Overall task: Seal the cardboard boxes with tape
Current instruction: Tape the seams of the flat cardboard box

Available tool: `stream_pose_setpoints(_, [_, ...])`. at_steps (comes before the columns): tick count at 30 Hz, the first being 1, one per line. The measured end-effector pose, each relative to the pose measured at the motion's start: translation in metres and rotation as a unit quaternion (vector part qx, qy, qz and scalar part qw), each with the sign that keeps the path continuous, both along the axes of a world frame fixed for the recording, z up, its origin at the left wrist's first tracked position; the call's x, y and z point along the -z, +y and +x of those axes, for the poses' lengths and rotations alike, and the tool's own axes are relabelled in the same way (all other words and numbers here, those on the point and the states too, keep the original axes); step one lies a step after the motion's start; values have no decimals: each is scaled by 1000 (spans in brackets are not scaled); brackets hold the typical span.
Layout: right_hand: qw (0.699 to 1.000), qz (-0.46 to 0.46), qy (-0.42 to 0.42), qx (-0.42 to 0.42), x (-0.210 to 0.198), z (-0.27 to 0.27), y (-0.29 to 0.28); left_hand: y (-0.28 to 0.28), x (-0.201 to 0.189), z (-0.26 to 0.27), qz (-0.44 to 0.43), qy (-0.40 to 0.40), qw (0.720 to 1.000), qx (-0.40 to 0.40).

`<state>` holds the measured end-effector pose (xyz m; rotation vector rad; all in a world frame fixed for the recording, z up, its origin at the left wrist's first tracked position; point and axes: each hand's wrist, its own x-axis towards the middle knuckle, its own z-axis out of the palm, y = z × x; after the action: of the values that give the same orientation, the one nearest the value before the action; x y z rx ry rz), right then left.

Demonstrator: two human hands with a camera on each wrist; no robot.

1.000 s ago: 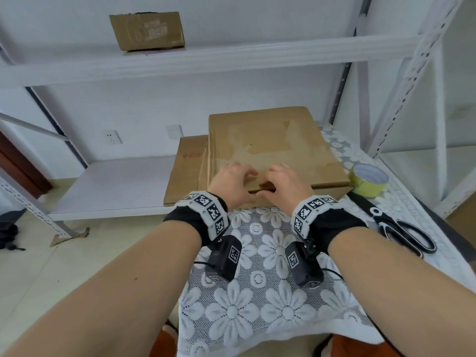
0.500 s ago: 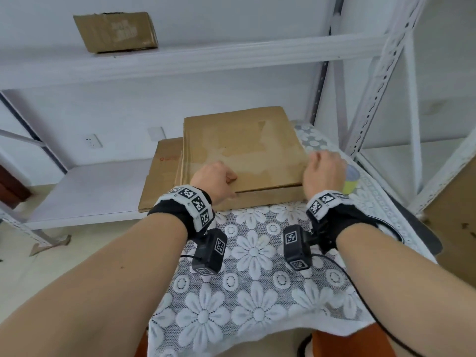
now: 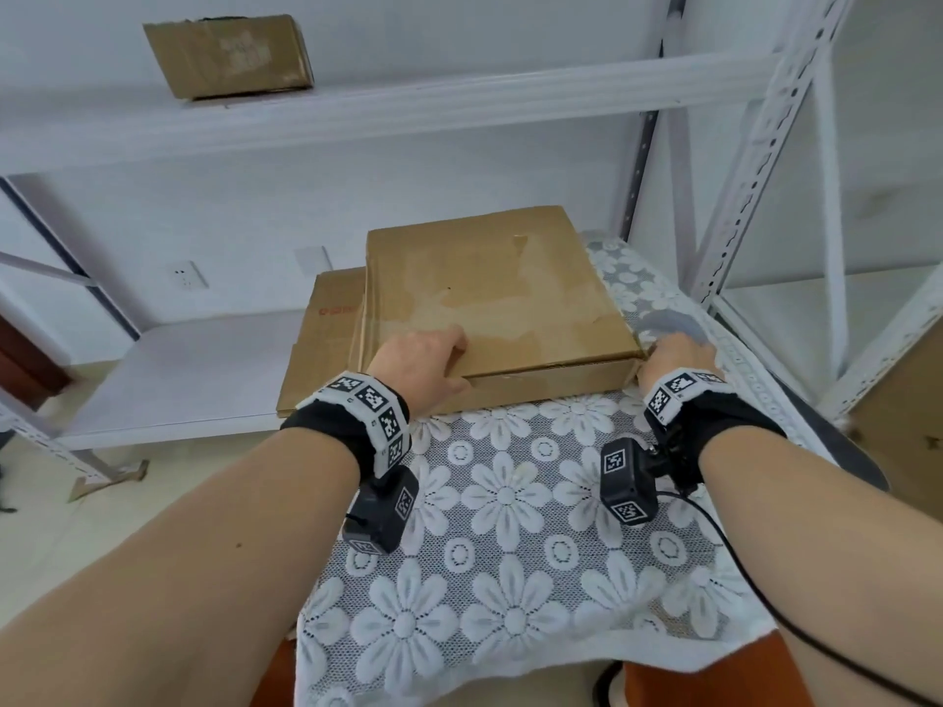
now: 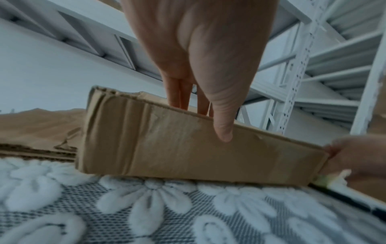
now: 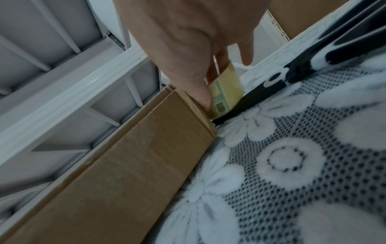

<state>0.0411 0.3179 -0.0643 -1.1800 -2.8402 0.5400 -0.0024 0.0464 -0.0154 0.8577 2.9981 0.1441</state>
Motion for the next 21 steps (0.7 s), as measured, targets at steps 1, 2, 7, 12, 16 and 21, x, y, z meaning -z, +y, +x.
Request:
stream_pose_setpoints(1, [1000,-10,4,-12,1,3,0,0,1,0,-12,7,1000,14])
stream_pose_setpoints(2, [999,-26,5,-20,1,5,1,-1,1,0,-25,16,999,28])
stream_pose_setpoints(7, [981,-77,177,35,-12,14,-5,2,-2,-3,-88,44,992,80])
stream_pose_setpoints(12, [942,7,327,-76,-30,3,-32,1,1,-3,-101,56,989,90])
stream_pose_setpoints(16, [911,8,344,-228,-45,-5,-79,-3,0,-2,-57,33,995,69])
stream_pose_setpoints(21, [887,3,318,-336,-36,-4,-126,-12,9,3,75,30,996,32])
